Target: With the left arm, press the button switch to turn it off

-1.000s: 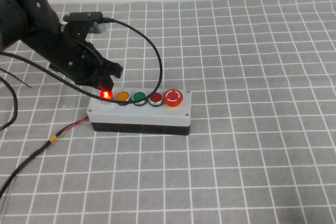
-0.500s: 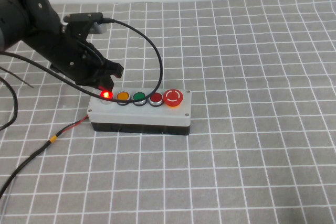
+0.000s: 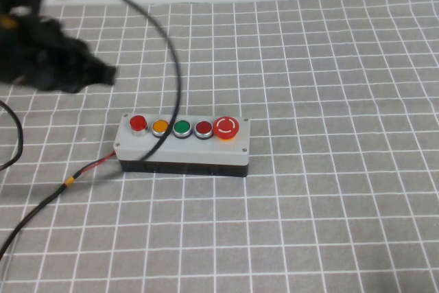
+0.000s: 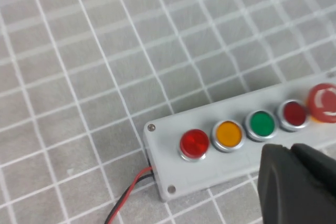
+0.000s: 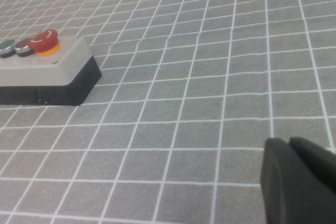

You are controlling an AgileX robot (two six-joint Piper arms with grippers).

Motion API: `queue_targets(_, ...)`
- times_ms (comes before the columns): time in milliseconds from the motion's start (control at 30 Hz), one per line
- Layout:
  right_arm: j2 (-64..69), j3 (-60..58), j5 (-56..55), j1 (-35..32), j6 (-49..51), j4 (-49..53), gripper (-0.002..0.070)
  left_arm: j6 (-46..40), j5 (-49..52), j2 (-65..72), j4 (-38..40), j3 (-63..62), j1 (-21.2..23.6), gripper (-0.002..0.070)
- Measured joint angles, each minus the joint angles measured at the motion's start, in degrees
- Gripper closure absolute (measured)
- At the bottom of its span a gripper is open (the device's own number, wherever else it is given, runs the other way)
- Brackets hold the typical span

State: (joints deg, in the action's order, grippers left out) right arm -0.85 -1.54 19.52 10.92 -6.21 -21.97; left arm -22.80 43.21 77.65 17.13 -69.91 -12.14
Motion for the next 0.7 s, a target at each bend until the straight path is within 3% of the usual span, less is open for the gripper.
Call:
queue_targets(367,0.00,0.00,0.00,0.00,0.00,0.00,0.0694,-0.13,-12.12,-34.57,0.67,27.32,-0.03,0.0678)
queue_targets(700,0.00,0.00,0.00,0.00,0.00,0.00,0.0694,-0.13,-12.61,-54.35,1.20,40.13,-0.03,0.0678)
